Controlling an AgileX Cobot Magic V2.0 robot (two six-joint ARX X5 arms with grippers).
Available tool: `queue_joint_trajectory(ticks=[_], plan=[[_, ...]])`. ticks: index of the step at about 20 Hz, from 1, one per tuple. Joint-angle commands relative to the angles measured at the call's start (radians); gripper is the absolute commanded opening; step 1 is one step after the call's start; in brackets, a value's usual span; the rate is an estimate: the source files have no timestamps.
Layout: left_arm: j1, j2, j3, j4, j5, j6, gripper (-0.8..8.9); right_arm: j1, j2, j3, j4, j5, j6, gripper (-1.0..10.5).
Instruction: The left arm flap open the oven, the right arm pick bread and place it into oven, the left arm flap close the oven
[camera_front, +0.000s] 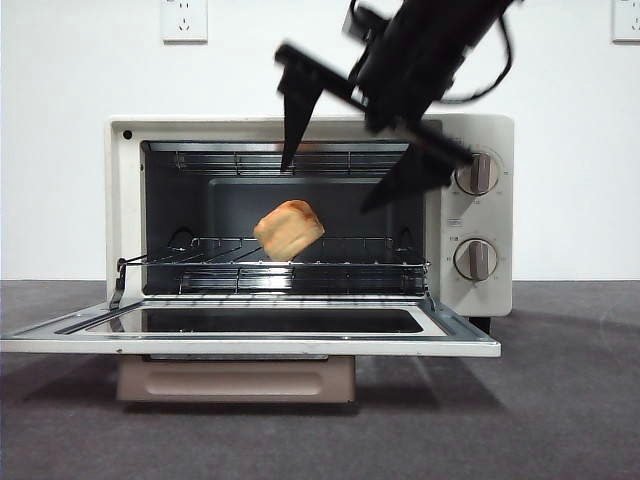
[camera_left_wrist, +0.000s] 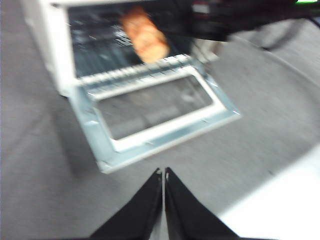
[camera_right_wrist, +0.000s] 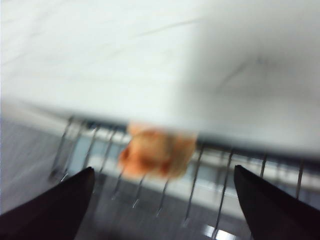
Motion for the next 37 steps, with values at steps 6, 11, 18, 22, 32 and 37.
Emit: queue_joint_trajectory(ticks=[6, 11, 18, 22, 32, 37], plan=[[-0.009, 0.101, 0.017, 0.023, -0.06, 0.053, 0.11, 0.089, -0.325, 0.021, -0.464, -0.041, -0.223, 4.5], [0.026, 0.234, -0.051, 0.143, 0.048, 0.114, 0.11, 0.112, -0.569, 0.021, -0.633, -0.011, -0.243, 4.5], [0.28, 0.338, -0.2, 0.306, 0.351, 0.125, 0.11, 0.113, -0.846, 0.02, -0.909, 0.131, -0.241, 4.5], [0.51, 0.374, -0.341, 0.466, 0.577, 0.061, 0.11, 0.113, -0.994, 0.02, -0.99, 0.141, -0.199, 4.5], [0.818, 0.566, -0.505, 0.632, 0.668, -0.032, 0.11, 0.113, -1.1, 0.02, -1.064, 0.138, -0.181, 4.5], [0.821, 0.782, -0.505, 0.694, 0.735, -0.012, 0.11, 0.113, -1.1, 0.02, -1.039, 0.134, -0.198, 4.5]])
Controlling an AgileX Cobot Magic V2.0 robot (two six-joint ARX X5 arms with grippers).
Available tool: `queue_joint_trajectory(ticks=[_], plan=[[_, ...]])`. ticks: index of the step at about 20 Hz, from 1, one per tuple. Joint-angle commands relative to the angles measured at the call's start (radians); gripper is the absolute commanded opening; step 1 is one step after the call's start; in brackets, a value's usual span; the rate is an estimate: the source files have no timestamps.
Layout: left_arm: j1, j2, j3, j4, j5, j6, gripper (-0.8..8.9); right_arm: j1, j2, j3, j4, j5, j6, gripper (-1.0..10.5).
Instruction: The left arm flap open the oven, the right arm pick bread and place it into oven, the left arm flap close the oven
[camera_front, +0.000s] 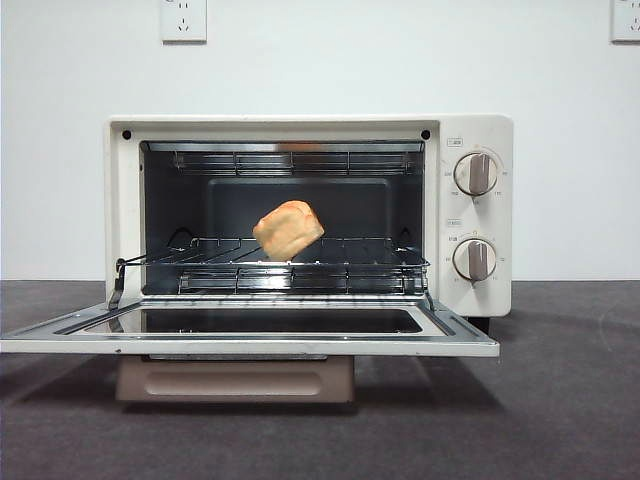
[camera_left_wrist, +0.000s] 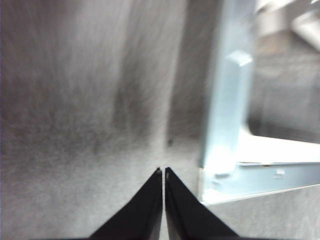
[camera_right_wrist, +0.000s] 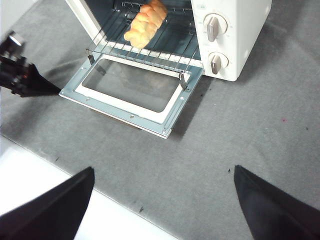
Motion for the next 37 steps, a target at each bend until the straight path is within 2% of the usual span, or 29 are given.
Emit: queue_joint_trajectory(ticks=[1, 6, 15, 20, 23, 25, 30, 32, 35, 37], plan=[[0.002, 0.082, 0.0, 0.05, 0.07, 0.024, 0.11, 0.011, 0.002, 0.019, 0.011, -0.001, -0.008, 4.5], [0.001, 0.172, 0.0, 0.085, 0.131, 0.023, 0.11, 0.011, 0.002, 0.019, 0.014, 0.0, -0.012, 4.5], [0.002, 0.171, 0.0, 0.116, 0.269, -0.005, 0.11, 0.011, 0.002, 0.019, 0.023, 0.004, -0.014, 4.5], [0.002, 0.13, 0.0, 0.192, 0.329, -0.086, 0.11, 0.011, 0.002, 0.019, 0.06, 0.002, -0.015, 4.5], [0.002, 0.071, 0.001, 0.275, 0.329, -0.184, 0.11, 0.011, 0.002, 0.019, 0.066, 0.002, -0.015, 4.5], [0.002, 0.028, 0.003, 0.364, 0.329, -0.281, 0.11, 0.011, 0.002, 0.019, 0.066, 0.003, -0.016, 4.5], [0.002, -0.018, 0.004, 0.693, 0.323, -0.589, 0.11, 0.011, 0.002, 0.019, 0.067, 0.004, -0.034, 4.5], [0.002, -0.018, 0.005, 0.821, 0.289, -0.699, 0.11, 0.011, 0.002, 0.019, 0.067, 0.005, -0.038, 4.5], [0.002, -0.018, 0.021, 0.916, 0.226, -0.795, 0.11, 0.011, 0.002, 0.019, 0.067, 0.005, -0.042, 4.5], [0.002, -0.018, 0.042, 0.928, 0.225, -0.803, 0.11, 0.011, 0.002, 0.019, 0.066, 0.005, -0.042, 4.5]])
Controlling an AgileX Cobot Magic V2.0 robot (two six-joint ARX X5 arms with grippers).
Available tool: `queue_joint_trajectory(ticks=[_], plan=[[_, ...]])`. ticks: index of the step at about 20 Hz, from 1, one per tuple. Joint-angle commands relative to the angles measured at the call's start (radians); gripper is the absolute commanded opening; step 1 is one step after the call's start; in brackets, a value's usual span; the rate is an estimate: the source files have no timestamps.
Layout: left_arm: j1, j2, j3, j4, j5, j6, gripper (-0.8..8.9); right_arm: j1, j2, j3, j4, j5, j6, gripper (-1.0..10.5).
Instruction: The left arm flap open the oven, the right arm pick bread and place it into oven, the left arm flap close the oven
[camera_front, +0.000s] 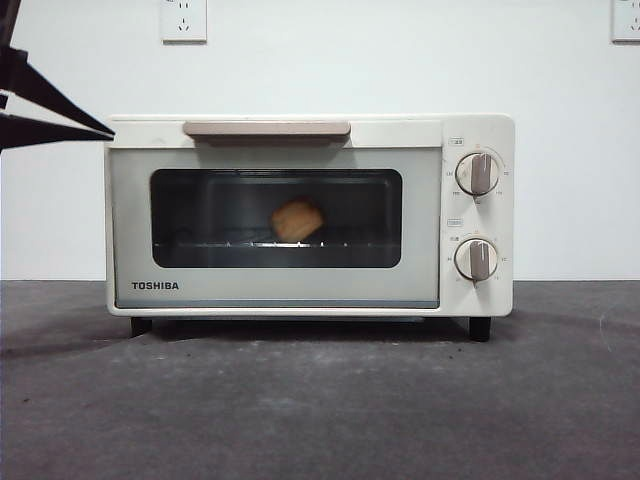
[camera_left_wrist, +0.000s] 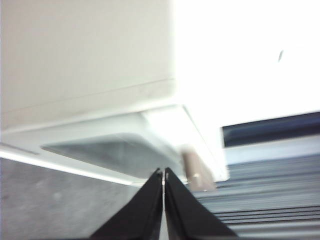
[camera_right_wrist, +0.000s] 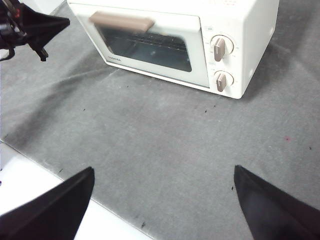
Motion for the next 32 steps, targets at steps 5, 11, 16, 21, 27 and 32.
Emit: queue_joint_trajectory(ticks=[5, 11, 16, 21, 27, 32], plan=[[-0.015, -0.021, 0.064, 0.003, 0.048, 0.021, 0.11, 0.011, 0.002, 0.019, 0.011, 0.003, -0.013, 4.5], [-0.038, -0.133, 0.091, -0.132, 0.079, 0.156, 0.11, 0.011, 0.002, 0.019, 0.013, 0.003, -0.025, 4.5], [-0.051, -0.267, 0.134, -0.404, 0.077, 0.389, 0.11, 0.011, 0.002, 0.019, 0.026, 0.0, -0.04, 4.5], [-0.054, -0.409, 0.153, -0.612, 0.076, 0.586, 0.11, 0.011, 0.002, 0.019, 0.076, -0.005, -0.061, 4.5], [-0.056, -0.621, 0.153, -0.868, 0.028, 0.797, 0.11, 0.011, 0.002, 0.019, 0.117, -0.008, -0.075, 4.5], [-0.057, -0.793, 0.153, -1.123, -0.105, 1.004, 0.11, 0.011, 0.002, 0.019, 0.136, -0.007, -0.1, 4.5]])
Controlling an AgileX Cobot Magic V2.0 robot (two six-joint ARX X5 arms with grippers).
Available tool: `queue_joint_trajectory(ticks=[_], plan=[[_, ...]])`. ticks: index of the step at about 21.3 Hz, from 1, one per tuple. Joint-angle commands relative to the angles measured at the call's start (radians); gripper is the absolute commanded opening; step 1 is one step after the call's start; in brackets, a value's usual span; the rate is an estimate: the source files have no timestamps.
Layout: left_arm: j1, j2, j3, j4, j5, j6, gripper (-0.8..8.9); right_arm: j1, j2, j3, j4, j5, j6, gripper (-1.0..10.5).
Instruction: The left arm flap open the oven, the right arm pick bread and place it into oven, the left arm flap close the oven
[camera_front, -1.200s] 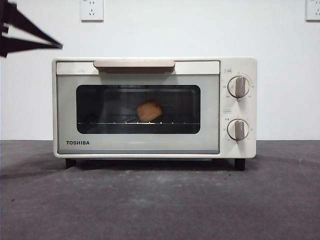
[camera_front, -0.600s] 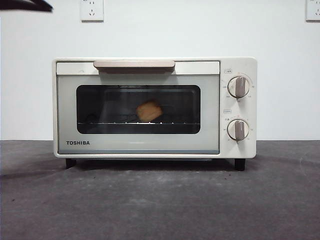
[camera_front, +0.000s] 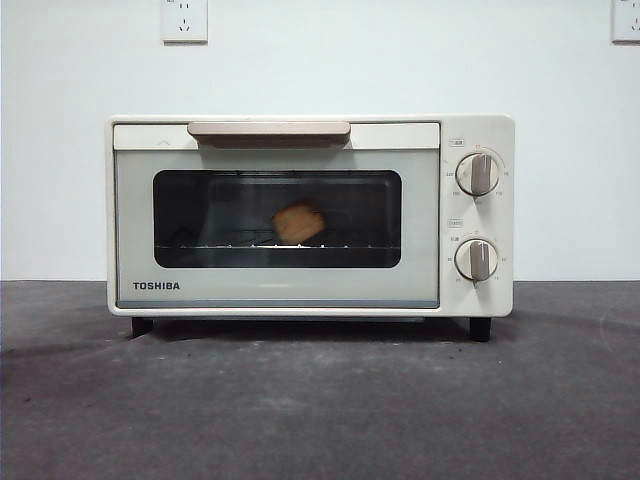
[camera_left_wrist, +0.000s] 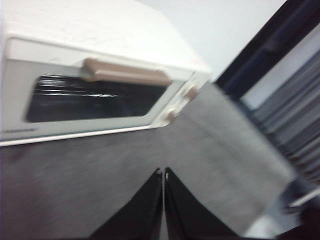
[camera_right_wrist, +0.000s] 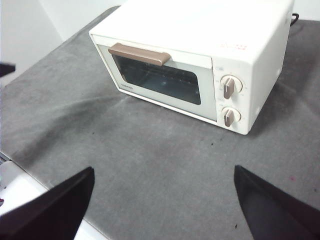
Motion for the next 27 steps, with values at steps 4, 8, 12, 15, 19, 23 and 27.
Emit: queue_joint_trajectory(ticks=[4, 8, 12, 15, 19, 23, 27], plan=[[-0.002, -0.112, 0.013, -0.198, -0.116, 0.261, 0.11, 0.011, 0.002, 0.019, 0.02, -0.003, -0.033, 4.5], [-0.002, -0.13, 0.013, -0.191, -0.117, 0.264, 0.11, 0.011, 0.002, 0.018, 0.02, -0.003, -0.037, 4.4], [-0.002, -0.128, 0.013, -0.184, -0.187, 0.293, 0.11, 0.011, 0.002, 0.018, 0.02, -0.003, -0.039, 3.6], [-0.002, -0.128, 0.013, -0.18, -0.273, 0.291, 0.11, 0.011, 0.002, 0.017, 0.02, -0.002, -0.041, 0.0], [-0.002, -0.128, 0.013, -0.158, -0.277, 0.291, 0.11, 0.01, 0.002, 0.016, 0.024, 0.012, -0.037, 0.2], [-0.002, -0.128, 0.013, -0.157, -0.277, 0.291, 0.11, 0.01, 0.002, 0.016, 0.068, 0.012, -0.034, 0.2], [-0.002, -0.128, 0.013, -0.156, -0.277, 0.291, 0.11, 0.01, 0.002, 0.016, 0.097, 0.012, -0.034, 0.2]])
